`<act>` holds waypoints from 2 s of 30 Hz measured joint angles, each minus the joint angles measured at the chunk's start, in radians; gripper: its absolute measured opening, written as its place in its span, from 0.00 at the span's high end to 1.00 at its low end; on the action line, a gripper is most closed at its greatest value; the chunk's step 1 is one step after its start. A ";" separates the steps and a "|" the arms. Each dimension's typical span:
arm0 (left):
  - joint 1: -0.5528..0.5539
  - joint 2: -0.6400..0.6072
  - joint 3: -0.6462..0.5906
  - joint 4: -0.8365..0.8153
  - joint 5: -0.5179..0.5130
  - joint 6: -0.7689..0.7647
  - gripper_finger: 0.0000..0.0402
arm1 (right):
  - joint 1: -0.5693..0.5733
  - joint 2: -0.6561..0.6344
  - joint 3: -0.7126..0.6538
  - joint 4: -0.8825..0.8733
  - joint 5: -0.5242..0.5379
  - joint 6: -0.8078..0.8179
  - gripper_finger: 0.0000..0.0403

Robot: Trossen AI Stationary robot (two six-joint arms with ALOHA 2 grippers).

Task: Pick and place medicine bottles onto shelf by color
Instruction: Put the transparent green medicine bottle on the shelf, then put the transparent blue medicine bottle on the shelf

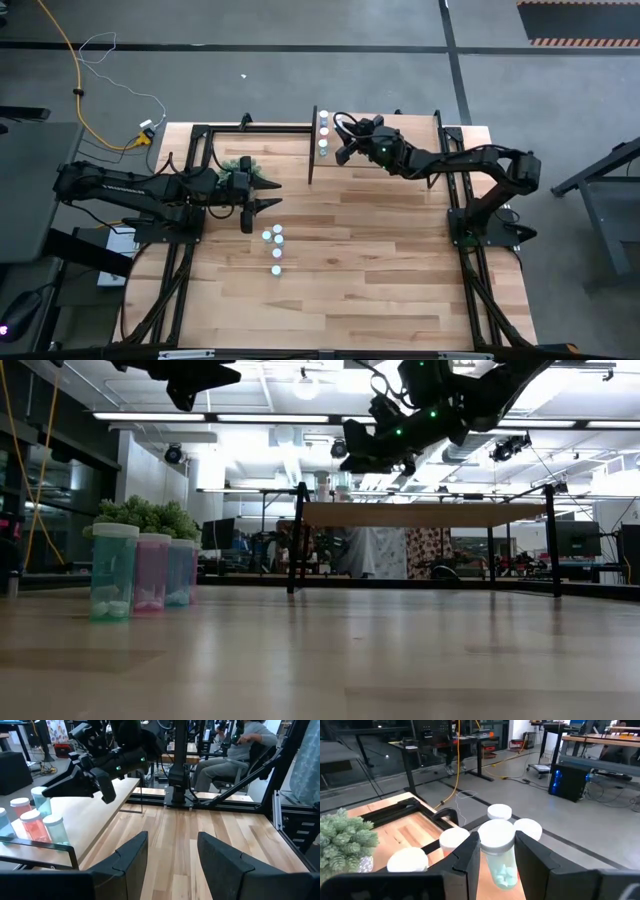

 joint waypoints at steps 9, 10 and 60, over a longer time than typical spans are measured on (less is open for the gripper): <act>0.000 0.000 0.000 0.000 0.000 -0.001 0.60 | -0.020 0.038 -0.002 0.011 -0.030 0.048 0.76; 0.000 0.000 0.000 0.000 0.001 -0.001 0.60 | -0.022 0.045 -0.002 0.017 -0.030 0.045 0.76; 0.000 0.000 0.000 -0.023 0.001 0.000 0.60 | -0.031 -0.018 -0.002 -0.068 -0.044 0.002 0.48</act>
